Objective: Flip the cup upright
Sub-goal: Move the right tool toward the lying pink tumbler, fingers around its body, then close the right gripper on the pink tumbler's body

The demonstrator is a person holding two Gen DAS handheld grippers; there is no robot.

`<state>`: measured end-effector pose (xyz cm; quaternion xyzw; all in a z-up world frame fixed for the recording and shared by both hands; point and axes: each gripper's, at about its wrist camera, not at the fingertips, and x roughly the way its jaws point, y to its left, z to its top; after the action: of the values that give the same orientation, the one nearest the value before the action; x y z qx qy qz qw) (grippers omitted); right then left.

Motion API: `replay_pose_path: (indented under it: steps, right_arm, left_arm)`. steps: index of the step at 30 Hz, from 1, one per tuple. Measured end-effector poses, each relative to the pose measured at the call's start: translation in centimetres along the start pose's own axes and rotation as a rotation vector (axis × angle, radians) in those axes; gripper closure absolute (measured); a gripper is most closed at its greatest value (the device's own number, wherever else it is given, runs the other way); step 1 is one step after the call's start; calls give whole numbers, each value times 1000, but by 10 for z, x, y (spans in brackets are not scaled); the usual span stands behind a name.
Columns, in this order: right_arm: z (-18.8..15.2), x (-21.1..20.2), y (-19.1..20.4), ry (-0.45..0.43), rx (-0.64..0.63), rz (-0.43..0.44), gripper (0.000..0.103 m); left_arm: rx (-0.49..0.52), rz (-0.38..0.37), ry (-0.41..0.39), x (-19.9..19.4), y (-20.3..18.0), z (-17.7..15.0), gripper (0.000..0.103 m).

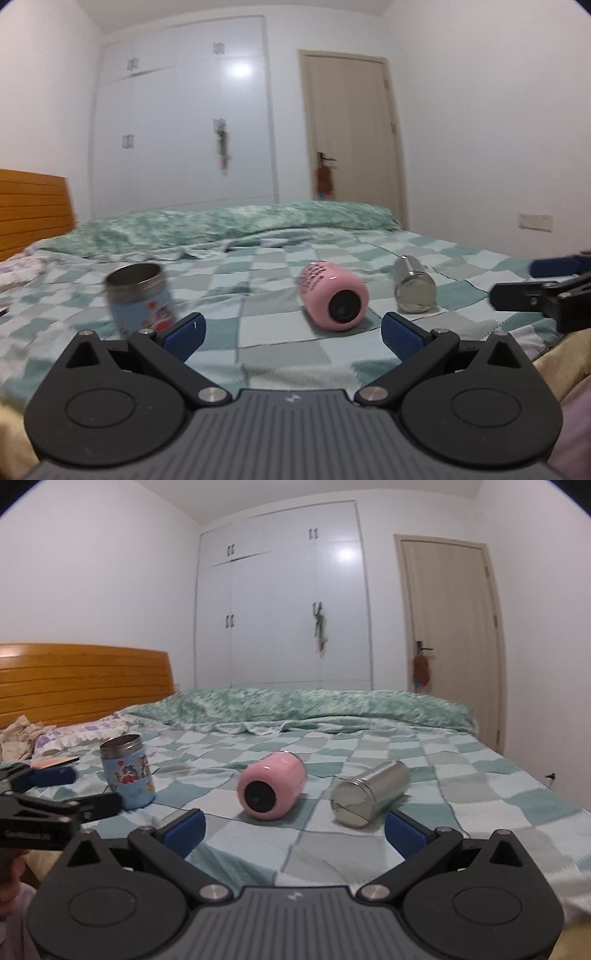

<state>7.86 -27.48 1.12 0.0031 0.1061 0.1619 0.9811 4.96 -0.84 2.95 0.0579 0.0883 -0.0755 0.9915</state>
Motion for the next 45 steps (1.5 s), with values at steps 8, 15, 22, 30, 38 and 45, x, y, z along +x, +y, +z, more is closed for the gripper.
replay_pose_path:
  steps: [8, 15, 22, 30, 38, 45]
  right_arm:
    - [48, 77, 9, 90, -39, -3, 0]
    - [72, 155, 32, 223, -49, -46, 0]
    - [88, 207, 51, 329, -30, -32, 0]
    - [90, 252, 53, 426, -18, -104, 0]
    - [77, 285, 52, 506, -7, -141, 0]
    - [71, 306, 52, 556, -6, -196, 0]
  left_arm:
    - [56, -89, 51, 76, 23, 21, 0]
    - [97, -197, 117, 133, 60, 22, 0]
    - [248, -297, 165, 174, 73, 18, 0]
    - [333, -394, 223, 214, 83, 7, 0]
    - [354, -399, 292, 259, 114, 2, 0]
    - [401, -458, 299, 278, 129, 0, 0]
